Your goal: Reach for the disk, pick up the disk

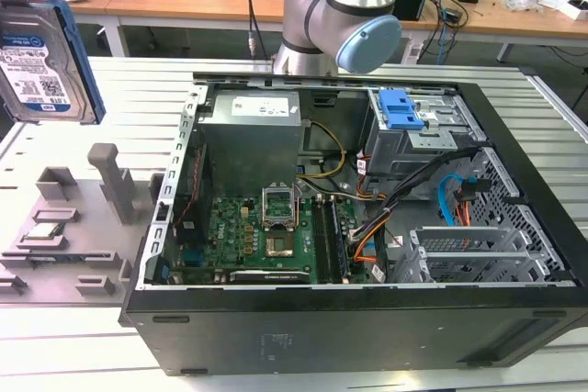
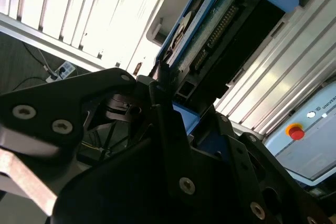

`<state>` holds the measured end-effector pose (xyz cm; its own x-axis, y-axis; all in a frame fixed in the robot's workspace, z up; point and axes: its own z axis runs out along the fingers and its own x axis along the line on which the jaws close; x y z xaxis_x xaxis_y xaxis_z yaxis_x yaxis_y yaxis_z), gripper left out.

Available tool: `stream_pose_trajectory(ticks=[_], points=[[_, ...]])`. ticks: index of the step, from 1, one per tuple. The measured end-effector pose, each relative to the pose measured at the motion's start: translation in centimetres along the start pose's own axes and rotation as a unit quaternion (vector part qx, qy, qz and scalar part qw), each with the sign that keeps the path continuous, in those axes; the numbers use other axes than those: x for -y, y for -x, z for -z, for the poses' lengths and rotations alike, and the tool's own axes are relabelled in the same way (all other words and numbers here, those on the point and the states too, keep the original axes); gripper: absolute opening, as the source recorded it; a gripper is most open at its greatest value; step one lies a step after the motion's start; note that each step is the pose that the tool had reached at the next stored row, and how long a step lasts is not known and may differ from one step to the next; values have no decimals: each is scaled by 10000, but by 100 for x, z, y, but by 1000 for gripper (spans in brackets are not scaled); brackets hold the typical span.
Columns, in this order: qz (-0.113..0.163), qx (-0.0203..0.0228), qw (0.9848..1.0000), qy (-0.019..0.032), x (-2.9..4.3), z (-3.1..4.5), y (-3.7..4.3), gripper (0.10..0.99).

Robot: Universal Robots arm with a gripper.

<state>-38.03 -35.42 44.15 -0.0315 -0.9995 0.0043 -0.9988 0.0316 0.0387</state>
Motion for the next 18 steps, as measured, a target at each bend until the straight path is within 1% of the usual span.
stream_pose_trajectory(ticks=[2,4,6,8,18], points=[[0,0,10000,0,0,32,0,369],[0,0,10000,0,-1,96,0,369],[0,0,10000,0,-1,136,0,369],[0,0,10000,0,-1,194,-1,369],[0,0,10000,1,-2,374,-1,369]])
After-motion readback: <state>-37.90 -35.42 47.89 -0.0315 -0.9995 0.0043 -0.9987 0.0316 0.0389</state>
